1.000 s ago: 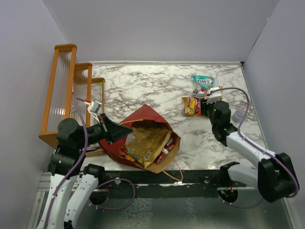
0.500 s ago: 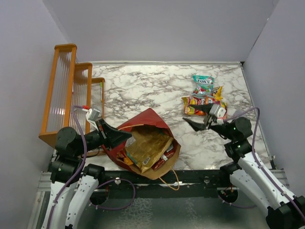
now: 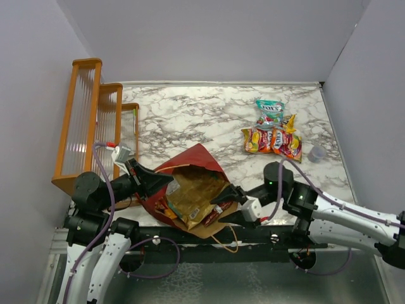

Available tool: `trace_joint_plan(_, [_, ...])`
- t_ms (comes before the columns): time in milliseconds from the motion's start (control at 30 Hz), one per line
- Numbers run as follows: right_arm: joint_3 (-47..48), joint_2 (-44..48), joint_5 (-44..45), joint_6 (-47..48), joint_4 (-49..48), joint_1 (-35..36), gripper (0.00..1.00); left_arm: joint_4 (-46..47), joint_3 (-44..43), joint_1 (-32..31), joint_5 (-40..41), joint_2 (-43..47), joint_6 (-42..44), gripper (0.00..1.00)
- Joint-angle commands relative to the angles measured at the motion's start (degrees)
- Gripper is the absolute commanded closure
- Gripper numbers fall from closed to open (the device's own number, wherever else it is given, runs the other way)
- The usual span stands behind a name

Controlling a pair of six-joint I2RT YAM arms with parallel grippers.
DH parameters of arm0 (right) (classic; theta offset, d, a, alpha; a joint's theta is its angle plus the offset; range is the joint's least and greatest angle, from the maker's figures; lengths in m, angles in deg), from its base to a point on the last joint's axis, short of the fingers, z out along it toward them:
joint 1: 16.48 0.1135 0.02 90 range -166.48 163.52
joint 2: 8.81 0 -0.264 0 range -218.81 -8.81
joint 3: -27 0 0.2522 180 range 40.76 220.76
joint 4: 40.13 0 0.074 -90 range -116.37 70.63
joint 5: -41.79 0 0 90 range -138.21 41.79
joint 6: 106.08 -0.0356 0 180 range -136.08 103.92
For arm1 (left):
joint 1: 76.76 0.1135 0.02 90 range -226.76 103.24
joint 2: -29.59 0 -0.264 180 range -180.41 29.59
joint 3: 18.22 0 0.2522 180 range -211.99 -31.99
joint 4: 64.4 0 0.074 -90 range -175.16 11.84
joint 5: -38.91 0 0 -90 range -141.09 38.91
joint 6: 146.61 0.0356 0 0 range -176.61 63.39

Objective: Take the snacks out of the paper bag
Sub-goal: Take out the snack from the paper bag.

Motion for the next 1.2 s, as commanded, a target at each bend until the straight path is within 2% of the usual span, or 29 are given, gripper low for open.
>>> trace_joint_plan(0, [6.01,-6.03,13.23,18.02,17.77,6.03,0.41,0.19,0.09,-0.17,1.66,0.38,0.94,1.0])
trace_joint_plan(133, [7.89,-10.83,28.8,22.6,19.24,12.57,0.42,0.12,-0.33,-0.17,1.72,0.06,0.96,1.0])
trace_joint_plan(333, [11.69,-18.88,39.47,28.33,23.93,15.9,0.44,-0.91,-1.65,-0.17,1.71,-0.3,1.68,1.0])
trace_joint_plan(467, [11.07,-21.83,46.82,31.42,21.86,16.72,0.48,-1.55,-2.14,-0.17,1.79,-0.3,2.09,1.0])
trace_joint_plan(733, [11.25,-27.1,49.83,32.94,20.28,17.08,0.53,-2.33,-2.2,-0.17,2.16,-0.05,2.13,1.0])
trace_joint_plan(867, [9.53,-29.4,52.77,34.34,14.01,17.85,0.54,-2.25,-2.45,-0.13,2.27,-0.12,2.04,1.0])
trace_joint_plan(967, [9.34,-30.52,53.33,34.64,8.79,18.41,0.64,-2.28,-2.56,-0.13,2.19,-0.38,1.96,1.0])
trace_joint_plan(1100, [9.7,-29.31,53.77,34.16,5.08,18.52,0.94,-2.5,-2.29,-0.17,2.78,-0.39,1.28,1.0])
trace_joint_plan(1167, [9.38,-27.14,54.39,33.32,3.33,18.57,0.99,-2.51,-1.82,-0.16,3.03,-0.36,0.75,1.0])
